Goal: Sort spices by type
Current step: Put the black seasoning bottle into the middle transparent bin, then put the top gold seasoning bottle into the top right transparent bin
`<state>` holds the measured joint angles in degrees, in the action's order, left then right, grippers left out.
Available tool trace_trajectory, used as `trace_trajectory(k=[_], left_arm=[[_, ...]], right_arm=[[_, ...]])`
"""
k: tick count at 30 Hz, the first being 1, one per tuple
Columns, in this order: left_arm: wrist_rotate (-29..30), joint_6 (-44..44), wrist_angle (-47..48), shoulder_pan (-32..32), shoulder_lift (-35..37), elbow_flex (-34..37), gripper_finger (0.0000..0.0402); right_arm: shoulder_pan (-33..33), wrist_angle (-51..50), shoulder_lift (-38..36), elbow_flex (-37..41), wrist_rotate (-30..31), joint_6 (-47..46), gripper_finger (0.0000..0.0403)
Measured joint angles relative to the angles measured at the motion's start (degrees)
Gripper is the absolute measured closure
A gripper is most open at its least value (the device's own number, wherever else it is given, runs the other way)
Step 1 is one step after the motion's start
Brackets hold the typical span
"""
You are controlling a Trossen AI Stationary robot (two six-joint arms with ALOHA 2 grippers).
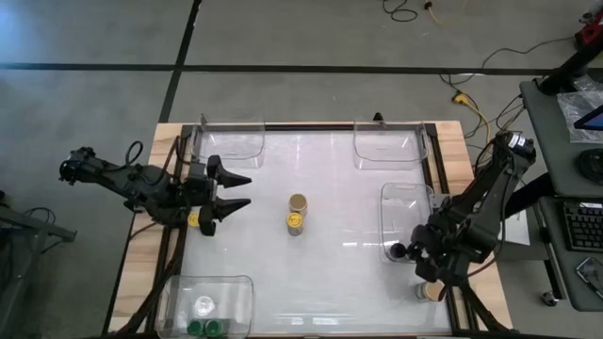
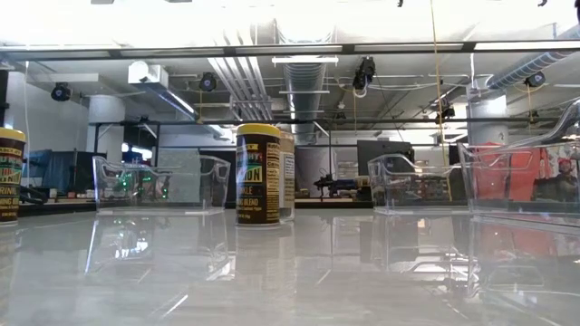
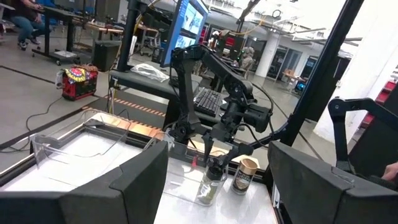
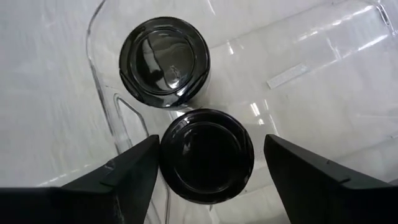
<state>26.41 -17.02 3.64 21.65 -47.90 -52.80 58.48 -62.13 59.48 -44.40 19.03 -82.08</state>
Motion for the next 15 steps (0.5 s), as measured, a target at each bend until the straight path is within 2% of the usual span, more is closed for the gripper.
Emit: trace_trajectory(k=[8,12,15], left_arm=[[-0.1,0.2,0.7,-0.1,0.0,0.0,0.0141],[-5.1,0.3,0.7,-0.1,-0.1,0.0,0.0141],[-5.5,0.2,0.5,-0.1,-1.0,0.0,0.0141]], right_arm=[[-0.2,-4.2,-0.5,-6.3,0.0,2.2,0.011],[-1.3,-5.0,-0.5,-11.1,0.3,4.3,0.0108],[-3.6,-4.9,-0.4,-14.3,2.3,6.9,0.011]])
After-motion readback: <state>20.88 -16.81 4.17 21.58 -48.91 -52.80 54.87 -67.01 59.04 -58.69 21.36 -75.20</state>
